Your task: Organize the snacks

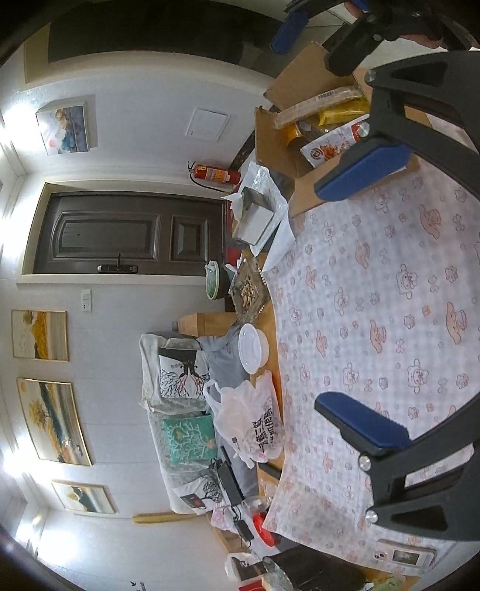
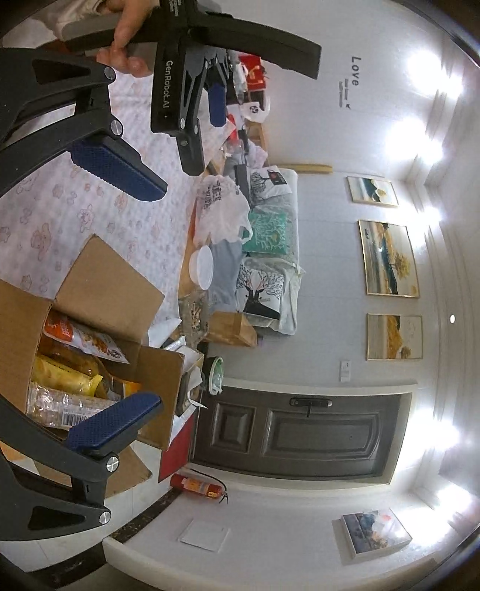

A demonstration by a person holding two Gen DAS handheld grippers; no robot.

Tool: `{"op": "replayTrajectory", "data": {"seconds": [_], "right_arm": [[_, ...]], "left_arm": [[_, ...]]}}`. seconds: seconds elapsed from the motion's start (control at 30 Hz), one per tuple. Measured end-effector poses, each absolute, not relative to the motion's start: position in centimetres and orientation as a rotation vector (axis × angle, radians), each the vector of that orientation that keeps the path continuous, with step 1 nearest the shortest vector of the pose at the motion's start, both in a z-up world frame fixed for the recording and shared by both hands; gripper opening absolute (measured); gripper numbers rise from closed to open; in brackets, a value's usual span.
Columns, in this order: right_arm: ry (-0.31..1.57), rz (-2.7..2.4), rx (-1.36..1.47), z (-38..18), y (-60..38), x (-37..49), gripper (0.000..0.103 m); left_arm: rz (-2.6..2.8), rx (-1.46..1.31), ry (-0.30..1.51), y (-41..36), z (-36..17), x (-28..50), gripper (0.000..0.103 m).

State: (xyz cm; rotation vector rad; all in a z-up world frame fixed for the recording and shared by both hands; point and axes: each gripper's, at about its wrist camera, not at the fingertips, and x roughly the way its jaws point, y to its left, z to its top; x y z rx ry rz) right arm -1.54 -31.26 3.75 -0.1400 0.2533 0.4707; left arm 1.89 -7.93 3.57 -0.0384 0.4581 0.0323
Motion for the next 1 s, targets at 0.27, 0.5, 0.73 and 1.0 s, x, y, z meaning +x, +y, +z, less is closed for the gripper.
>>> {"op": "replayTrajectory", "data": {"seconds": [0.27,0.5,0.73,1.0], "right_arm": [[0.251,0.453,-0.139,3.9,-31.7,-1.7,0.103],[0.254,0.437,-0.128,3.8,-32.2,-2.1,0.103],[0.252,0.431,-0.128,3.8,-32.7,-2.4,0.103],[0.257,0.422,-0.126,3.8,-33.1,-2.5,0.103]], "left_arm": [[0.029,-0.037,0.459,-7.9,3.5,1.5,0.102],[0.022,-0.035,0.460,-8.1,3.6,1.4,0.102],[0.018,-0.029,0.456,-8.4,3.7,1.2,0.102],[0.009,-0.025,0.455,-8.6,3.8,1.1,0.102]]}}
